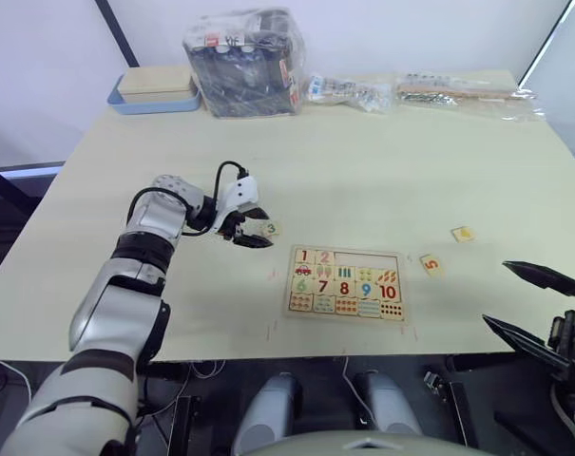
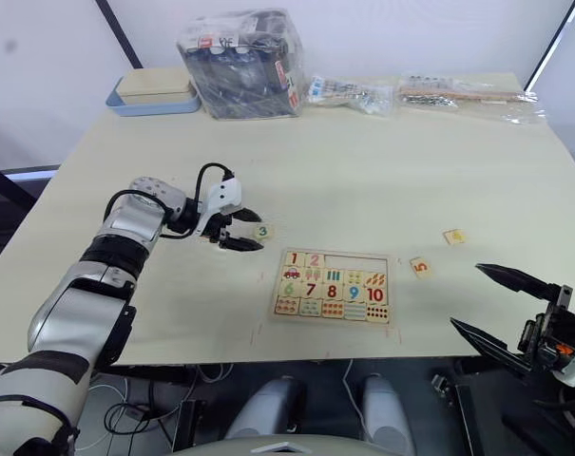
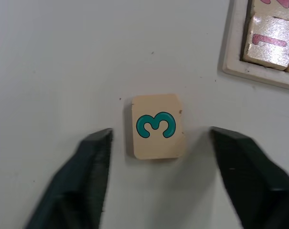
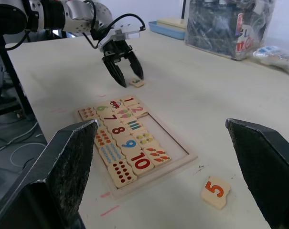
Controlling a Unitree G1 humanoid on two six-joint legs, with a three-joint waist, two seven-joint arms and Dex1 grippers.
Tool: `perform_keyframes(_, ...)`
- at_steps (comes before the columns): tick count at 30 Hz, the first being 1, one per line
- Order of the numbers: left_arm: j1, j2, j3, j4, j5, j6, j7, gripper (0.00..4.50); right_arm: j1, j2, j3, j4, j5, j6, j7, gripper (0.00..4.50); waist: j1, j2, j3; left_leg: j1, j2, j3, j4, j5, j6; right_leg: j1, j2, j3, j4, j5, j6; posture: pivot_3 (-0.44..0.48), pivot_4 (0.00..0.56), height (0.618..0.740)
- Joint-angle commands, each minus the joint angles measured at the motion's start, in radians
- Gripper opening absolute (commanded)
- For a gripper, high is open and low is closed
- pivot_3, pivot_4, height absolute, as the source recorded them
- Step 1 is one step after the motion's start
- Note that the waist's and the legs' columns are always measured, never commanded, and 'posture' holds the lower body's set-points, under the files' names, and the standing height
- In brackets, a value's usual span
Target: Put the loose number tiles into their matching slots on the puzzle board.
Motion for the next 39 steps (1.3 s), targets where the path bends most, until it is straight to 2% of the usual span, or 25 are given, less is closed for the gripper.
perform_keyframes(1,-0.008,0.001,0.015,0.010,0.010,-0.015,0.002,2.92,0.007,0.007,-0.023,-0.024,0.004,-0.026,-0.001,4.50,0.000,0.000,0.000,0.000,0.000,0.000,0.000,0.000,0.000,0.000,0.000,0.000,0.000,0.000,0.000,0.000,0.150,0.740)
perform_keyframes(12,0.030,0.009,0.032,-0.010,0.007,-0.009,0.028,2.92,-0.019,0.011,0.004,-0.003,-0.017,-0.034,-0.006,4.50,0.000,0.000,0.000,0.000,0.000,0.000,0.000,0.000,0.000,0.000,0.000,0.000,0.001,0.000,0.000,0.000,0.150,0.740)
perform_keyframes(14,0.031,0.011,0.033,-0.009,0.007,-0.008,0.030,2.36,-0.023,0.011,0.005,0.000,-0.020,-0.034,-0.004,4.50,0.000,0.000,0.000,0.000,0.000,0.000,0.000,0.000,0.000,0.000,0.000,0.000,0.001,0.000,0.000,0.000,0.150,0.740)
perform_keyframes(16,0.033,0.012,0.033,-0.010,0.007,-0.009,0.030,1.41,-0.026,0.011,0.008,0.003,-0.024,-0.035,-0.004,4.50,0.000,0.000,0.000,0.000,0.000,0.000,0.000,0.000,0.000,0.000,0.000,0.000,0.001,0.000,0.000,0.000,0.150,0.740)
perform_keyframes(18,0.035,0.013,0.034,-0.012,0.006,-0.008,0.031,0.95,-0.030,0.012,0.013,0.006,-0.027,-0.037,-0.004,4.50,0.000,0.000,0.000,0.000,0.000,0.000,0.000,0.000,0.000,0.000,0.000,0.000,0.001,0.000,0.000,0.000,0.150,0.740)
perform_keyframes(24,0.043,0.029,0.060,-0.091,-0.022,0.027,0.021,0.96,-0.031,0.021,0.024,0.004,-0.037,-0.046,-0.008,4.50,0.000,0.000,0.000,0.000,0.000,0.000,0.000,0.000,0.000,0.000,0.000,0.000,0.001,0.000,0.000,0.000,0.150,0.740)
perform_keyframes(32,0.052,0.116,0.037,-0.545,-0.076,0.299,-0.142,0.96,-0.027,0.030,0.020,-0.002,-0.042,-0.053,-0.022,4.50,0.001,0.000,0.000,0.000,0.000,-0.001,0.000,0.000,0.000,0.000,0.000,0.000,0.001,0.000,0.000,0.000,0.150,0.740)
perform_keyframes(39,-0.089,0.133,-0.131,-0.811,0.030,0.501,-0.226,0.96,-0.029,0.037,0.032,-0.001,-0.050,-0.065,-0.033,4.50,0.001,-0.001,0.000,-0.001,0.000,-0.002,0.001,0.000,0.000,0.000,0.001,0.000,0.001,0.000,0.000,0.000,0.150,0.740)
